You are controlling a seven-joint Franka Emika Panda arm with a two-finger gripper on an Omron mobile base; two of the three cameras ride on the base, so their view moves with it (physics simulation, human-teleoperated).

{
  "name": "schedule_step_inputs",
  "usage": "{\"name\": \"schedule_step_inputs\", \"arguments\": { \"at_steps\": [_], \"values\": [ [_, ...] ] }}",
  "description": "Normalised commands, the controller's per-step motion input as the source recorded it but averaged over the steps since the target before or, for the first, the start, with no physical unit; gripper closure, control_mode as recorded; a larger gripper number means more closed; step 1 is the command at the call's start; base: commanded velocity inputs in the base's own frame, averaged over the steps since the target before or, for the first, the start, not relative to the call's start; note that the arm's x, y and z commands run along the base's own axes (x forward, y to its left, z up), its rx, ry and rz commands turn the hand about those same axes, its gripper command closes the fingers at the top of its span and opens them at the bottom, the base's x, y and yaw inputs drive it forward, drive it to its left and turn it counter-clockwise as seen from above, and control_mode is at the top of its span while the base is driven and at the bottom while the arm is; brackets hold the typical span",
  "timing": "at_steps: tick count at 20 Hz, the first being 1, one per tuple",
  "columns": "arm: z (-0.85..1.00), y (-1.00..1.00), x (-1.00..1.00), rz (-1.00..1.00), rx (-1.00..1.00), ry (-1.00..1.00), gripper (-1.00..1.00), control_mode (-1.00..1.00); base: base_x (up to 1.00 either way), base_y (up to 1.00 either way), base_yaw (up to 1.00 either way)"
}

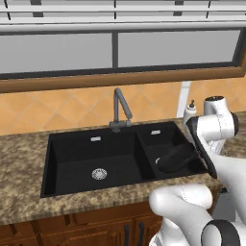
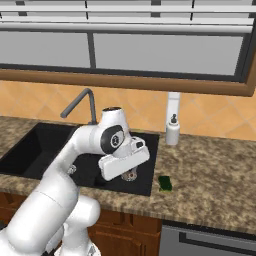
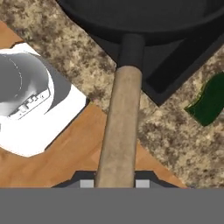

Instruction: Pick the pan and sponge and place them into the sink. Then turn on the water.

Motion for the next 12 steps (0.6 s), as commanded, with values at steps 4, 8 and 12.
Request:
{"name": "schedule_step_inputs", "arguments": {
  "at_steps": [4, 8, 12],
  "values": [
    [0.39, 0.85, 0.00, 0.20, 0.03, -0.23, 1.00, -1.00, 0.00, 0.00, 0.00],
    [0.76, 0.33, -0.19, 0.04, 0.06, -0.30, 1.00, -1.00, 0.00, 0.00, 0.00],
    [0.80, 0.15, -0.12, 0.00, 0.11, -0.19, 1.00, -1.00, 0.00, 0.00, 0.00]
  ]
}}
